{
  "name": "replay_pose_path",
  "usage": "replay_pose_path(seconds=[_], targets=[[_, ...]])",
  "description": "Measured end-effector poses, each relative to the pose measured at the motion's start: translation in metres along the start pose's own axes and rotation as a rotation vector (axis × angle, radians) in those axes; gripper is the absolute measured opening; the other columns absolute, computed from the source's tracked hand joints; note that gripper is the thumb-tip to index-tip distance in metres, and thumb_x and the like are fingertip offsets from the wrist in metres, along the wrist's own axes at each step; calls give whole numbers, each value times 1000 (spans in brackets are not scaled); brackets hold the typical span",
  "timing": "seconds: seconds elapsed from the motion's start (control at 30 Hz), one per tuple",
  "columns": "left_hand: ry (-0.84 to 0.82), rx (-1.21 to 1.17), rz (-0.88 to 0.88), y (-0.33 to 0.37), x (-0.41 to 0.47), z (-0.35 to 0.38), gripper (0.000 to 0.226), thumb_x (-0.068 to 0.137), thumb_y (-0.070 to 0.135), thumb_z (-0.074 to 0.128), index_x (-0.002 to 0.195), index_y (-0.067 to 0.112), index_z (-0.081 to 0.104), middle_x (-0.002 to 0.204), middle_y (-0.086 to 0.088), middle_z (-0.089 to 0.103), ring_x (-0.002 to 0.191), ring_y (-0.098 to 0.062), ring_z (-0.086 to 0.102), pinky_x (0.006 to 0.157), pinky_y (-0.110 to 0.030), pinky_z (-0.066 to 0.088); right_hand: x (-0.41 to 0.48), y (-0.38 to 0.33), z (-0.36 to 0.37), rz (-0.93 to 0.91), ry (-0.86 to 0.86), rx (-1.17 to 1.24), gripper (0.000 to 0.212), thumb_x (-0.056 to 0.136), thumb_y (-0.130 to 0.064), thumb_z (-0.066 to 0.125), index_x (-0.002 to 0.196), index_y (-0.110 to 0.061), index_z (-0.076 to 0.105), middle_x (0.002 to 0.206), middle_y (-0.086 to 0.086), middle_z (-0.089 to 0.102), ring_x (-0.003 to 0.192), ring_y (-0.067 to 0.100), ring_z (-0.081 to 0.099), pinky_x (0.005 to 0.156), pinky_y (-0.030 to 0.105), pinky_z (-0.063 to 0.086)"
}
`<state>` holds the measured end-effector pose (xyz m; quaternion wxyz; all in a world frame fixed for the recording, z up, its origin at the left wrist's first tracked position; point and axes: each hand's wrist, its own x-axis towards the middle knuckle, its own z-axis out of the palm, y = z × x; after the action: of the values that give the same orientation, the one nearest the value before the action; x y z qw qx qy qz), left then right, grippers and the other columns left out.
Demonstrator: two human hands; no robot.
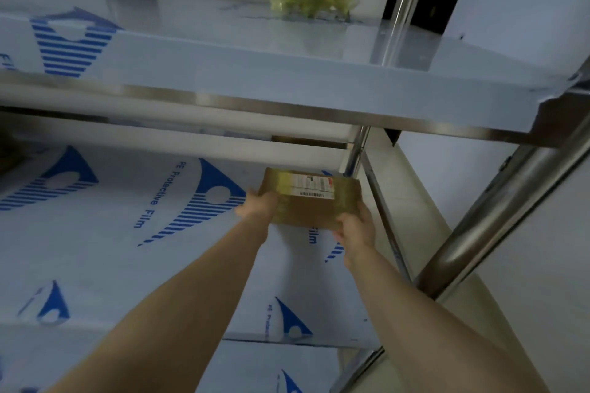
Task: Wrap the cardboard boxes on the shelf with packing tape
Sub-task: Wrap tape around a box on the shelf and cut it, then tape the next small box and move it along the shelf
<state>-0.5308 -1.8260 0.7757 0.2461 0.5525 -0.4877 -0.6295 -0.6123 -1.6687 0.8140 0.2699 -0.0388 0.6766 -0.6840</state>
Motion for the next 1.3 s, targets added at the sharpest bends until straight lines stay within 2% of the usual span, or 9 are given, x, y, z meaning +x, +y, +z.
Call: replay_pose_path(seconds=[0.07,0.23,0.3,0.4,0.53,0.67,0.8,0.87,1.3], targets=[[15,-43,-18,-5,14,10,80,62,34,53,141,27,38,133,-11,46,113,-29,55,97,-42,50,1,4,4,-46,-35,-147,57,83,2,52,134,-24,52,118,5,63,108,25,60,99,43,48],[-100,-85,54,26,-31,17,13,91,4,46,94,4,59,80,-7,53,68,-16,50,68,-26,48,19,-7,9,7,-79,-210,42,88,2,50,128,-11,56,116,8,59,103,23,54,103,41,44],[-153,-66,88,27,-24,19,21,94,1,40,82,12,53,75,-2,48,66,-11,46,63,-20,41,27,-12,12,25,-98,-257,38,91,2,48,128,-5,55,114,10,58,102,23,51,99,35,45],[-335,78,133,30,-21,19,17,95,-2,38,97,12,47,87,4,46,75,-3,45,62,-11,40,35,-18,16,-13,-158,-381,40,94,1,45,134,-5,50,123,13,55,99,22,46,79,25,43],[-252,157,135,30,-32,16,39,92,8,49,131,9,45,129,-11,48,115,-25,46,95,-35,42,34,-15,21,-45,-216,-478,48,92,2,47,139,-8,46,139,9,49,126,28,45,96,29,37],[-178,249,175,31,-58,-4,60,93,22,56,146,10,32,145,-7,40,131,-30,41,107,-38,37,14,-11,31,-87,-293,-579,42,90,-6,52,132,-8,52,131,5,53,125,31,46,99,35,40],[31,919,310,32,-89,-45,60,91,32,50,147,25,29,144,-10,38,130,-32,38,107,-47,37,-8,-13,56,-203,-431,-838,39,91,-17,53,129,-9,54,133,9,54,119,32,52,99,37,43],[95,1065,302,29,-107,-69,62,90,32,51,148,30,27,148,-9,34,135,-30,32,111,-50,28,-28,-11,69,-267,-544,-916,45,90,-22,55,134,-14,51,135,7,53,121,31,51,96,33,42],[418,1170,81,-18,-182,-305,53,91,23,49,143,23,38,139,-11,43,129,-31,38,108,-46,32,-197,26,192,-730,-982,-1189,36,86,-24,59,121,-18,65,127,2,62,114,23,58,89,29,47]])
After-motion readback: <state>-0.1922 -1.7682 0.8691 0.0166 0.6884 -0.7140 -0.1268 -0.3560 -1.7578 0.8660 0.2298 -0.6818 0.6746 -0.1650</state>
